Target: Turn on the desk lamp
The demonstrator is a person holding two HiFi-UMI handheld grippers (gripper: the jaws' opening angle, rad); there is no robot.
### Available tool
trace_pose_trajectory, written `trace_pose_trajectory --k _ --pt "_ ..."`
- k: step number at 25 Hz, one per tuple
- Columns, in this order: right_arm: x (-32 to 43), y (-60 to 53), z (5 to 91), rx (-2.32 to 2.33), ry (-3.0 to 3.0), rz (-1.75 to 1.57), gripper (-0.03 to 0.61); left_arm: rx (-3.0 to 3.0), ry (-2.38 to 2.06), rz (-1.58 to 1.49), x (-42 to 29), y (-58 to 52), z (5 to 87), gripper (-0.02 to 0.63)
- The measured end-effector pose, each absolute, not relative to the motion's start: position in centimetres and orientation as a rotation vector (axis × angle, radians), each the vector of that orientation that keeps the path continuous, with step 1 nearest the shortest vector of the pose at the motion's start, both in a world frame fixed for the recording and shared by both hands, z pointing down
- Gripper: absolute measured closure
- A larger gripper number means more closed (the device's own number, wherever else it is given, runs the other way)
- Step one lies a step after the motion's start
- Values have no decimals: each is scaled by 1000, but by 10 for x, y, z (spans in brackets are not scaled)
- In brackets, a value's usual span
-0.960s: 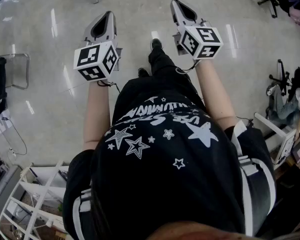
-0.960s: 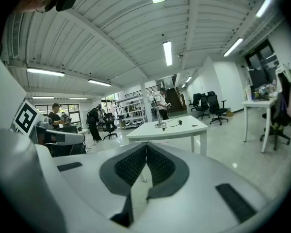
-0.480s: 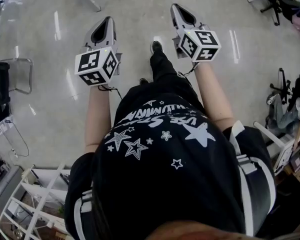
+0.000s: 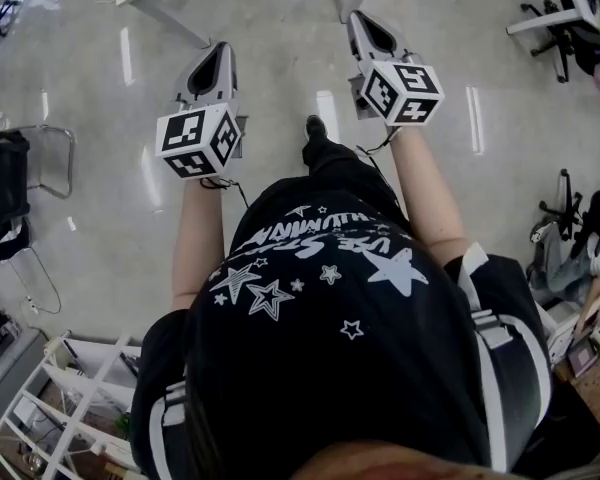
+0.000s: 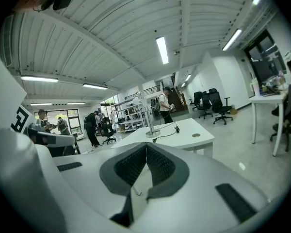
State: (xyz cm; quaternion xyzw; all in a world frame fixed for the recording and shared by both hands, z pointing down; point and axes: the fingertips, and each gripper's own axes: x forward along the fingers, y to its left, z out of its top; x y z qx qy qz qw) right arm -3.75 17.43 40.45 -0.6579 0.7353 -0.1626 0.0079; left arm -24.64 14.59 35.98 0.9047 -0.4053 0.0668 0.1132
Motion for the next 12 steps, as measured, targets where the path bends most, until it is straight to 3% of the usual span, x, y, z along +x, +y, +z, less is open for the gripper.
trace_pose_trajectory --k 12 --pt "33 104 406 -2027 2323 -527 572 2670 -1149 175 -165 86 355 603"
